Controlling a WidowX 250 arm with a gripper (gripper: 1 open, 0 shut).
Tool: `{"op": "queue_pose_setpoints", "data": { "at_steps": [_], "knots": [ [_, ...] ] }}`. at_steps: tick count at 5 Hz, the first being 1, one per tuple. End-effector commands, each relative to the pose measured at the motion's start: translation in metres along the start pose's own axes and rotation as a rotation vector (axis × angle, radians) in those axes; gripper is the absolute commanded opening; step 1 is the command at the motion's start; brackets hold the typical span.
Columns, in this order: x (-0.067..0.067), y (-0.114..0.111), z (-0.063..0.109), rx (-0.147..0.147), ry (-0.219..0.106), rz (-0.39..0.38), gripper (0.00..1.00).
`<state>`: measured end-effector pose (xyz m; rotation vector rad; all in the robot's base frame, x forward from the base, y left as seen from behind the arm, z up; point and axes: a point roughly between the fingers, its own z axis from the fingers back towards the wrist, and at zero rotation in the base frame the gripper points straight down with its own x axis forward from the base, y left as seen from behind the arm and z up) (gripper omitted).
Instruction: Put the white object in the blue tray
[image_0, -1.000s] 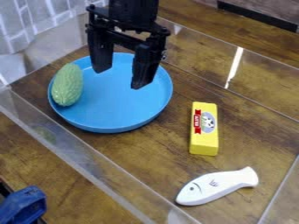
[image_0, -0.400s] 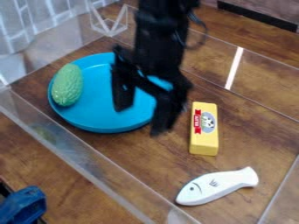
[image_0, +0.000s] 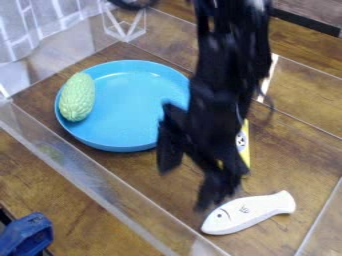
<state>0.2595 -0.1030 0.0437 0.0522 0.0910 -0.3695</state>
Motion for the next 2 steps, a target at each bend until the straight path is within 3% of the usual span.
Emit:
{"op": "queue_pose_setpoints", "data": {
  "at_steps": [1,2],
  "knots": [
    [0.0122,-0.0104,-0.0129,0.023,-0.049,-0.069,1.0],
    [0.0179,-0.0134,-0.015,0.032,-0.045,-0.077,1.0]
  ]
}}
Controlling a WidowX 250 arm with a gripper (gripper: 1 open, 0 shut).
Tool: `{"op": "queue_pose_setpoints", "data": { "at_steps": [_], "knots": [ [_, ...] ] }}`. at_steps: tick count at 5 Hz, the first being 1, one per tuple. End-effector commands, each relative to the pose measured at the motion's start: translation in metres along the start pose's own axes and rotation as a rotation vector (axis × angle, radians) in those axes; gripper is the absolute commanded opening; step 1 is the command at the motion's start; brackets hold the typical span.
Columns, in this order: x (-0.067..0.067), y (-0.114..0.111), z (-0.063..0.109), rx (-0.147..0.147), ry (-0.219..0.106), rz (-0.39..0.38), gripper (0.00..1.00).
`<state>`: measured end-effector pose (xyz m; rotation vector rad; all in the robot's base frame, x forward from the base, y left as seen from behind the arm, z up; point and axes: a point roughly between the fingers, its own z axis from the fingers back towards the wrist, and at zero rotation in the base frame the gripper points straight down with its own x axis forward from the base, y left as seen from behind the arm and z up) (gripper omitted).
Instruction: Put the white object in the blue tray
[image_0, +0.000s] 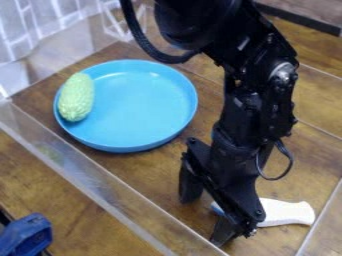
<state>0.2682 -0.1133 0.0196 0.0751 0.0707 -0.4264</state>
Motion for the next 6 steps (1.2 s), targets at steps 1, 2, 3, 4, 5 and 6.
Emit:
{"op": "queue_pose_setpoints", "data": {
  "at_steps": [1,2,3,4,5,6],
  "knots": [
    [0.009,-0.007,0.007,0.009,-0.035,-0.039,1.0],
    [0.015,-0.008,0.008,0.014,-0.043,-0.055,1.0],
    [0.021,-0.008,0.008,0.019,-0.054,-0.068,1.0],
    [0.026,-0.007,0.008,0.021,-0.064,-0.076,1.0],
    [0.031,-0.005,0.008,0.02,-0.072,-0.081,1.0],
    [0.035,-0.003,0.007,0.019,-0.08,-0.082,1.0]
  ]
}}
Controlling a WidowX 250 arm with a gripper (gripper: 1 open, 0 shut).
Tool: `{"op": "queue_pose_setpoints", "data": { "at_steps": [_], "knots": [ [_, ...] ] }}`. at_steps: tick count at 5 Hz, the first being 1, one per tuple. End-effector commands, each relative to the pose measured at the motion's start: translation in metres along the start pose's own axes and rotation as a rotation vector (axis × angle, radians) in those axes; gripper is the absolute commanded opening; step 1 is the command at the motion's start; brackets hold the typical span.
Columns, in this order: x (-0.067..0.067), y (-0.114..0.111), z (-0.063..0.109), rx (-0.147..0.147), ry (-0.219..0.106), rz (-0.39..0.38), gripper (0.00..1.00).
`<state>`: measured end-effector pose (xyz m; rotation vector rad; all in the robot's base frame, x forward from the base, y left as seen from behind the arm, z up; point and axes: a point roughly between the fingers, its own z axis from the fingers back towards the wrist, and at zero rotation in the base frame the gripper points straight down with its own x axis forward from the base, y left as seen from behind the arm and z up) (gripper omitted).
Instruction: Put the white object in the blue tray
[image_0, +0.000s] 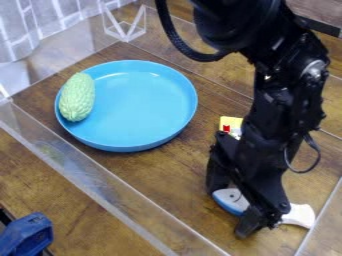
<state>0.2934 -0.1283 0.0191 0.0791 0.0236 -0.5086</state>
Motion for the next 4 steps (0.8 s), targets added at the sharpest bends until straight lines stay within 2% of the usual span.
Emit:
{"op": "queue_pose_setpoints", "data": {
  "at_steps": [1,2,3,4],
  "knots": [
    [0.0084,0.003,0.0038,0.004,-0.038,0.0,0.0],
    [0.0069,0.005,0.003,-0.007,-0.043,0.01,0.0],
    [0.0055,0.0051,0.002,-0.023,-0.047,0.017,1.0],
    [0.0047,0.005,0.0028,-0.046,-0.059,0.024,1.0]
  ]
}}
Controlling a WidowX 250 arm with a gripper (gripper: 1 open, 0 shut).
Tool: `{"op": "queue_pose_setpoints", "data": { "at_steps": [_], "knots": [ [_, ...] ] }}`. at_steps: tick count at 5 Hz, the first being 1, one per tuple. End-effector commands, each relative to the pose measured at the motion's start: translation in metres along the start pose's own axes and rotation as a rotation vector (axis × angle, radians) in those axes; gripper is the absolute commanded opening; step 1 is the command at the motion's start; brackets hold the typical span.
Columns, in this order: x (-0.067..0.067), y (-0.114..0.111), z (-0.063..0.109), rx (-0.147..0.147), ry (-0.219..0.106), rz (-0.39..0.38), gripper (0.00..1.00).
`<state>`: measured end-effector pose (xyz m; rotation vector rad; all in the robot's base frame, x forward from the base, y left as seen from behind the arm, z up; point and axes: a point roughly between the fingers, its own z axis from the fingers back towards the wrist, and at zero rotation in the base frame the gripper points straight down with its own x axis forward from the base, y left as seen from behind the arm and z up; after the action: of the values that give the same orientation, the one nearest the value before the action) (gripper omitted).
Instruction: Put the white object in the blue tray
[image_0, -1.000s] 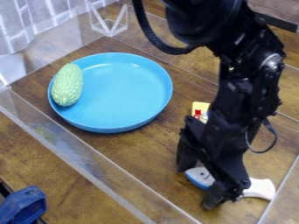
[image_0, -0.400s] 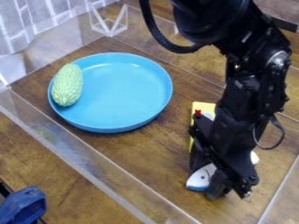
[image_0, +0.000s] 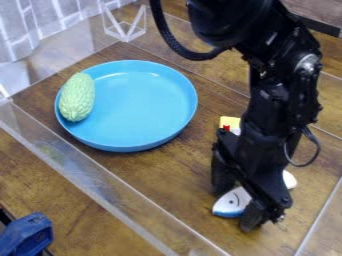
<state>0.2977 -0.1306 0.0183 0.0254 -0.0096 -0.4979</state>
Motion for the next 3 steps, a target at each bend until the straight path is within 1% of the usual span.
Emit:
{"op": "queue_pose_setpoints", "data": {
  "at_steps": [1,3],
  "knots": [
    [0.0,0.006,0.004,-0.01,-0.019,0.013,0.0],
    [-0.002,0.016,0.033,0.025,0.01,0.014,0.0]
  ]
}}
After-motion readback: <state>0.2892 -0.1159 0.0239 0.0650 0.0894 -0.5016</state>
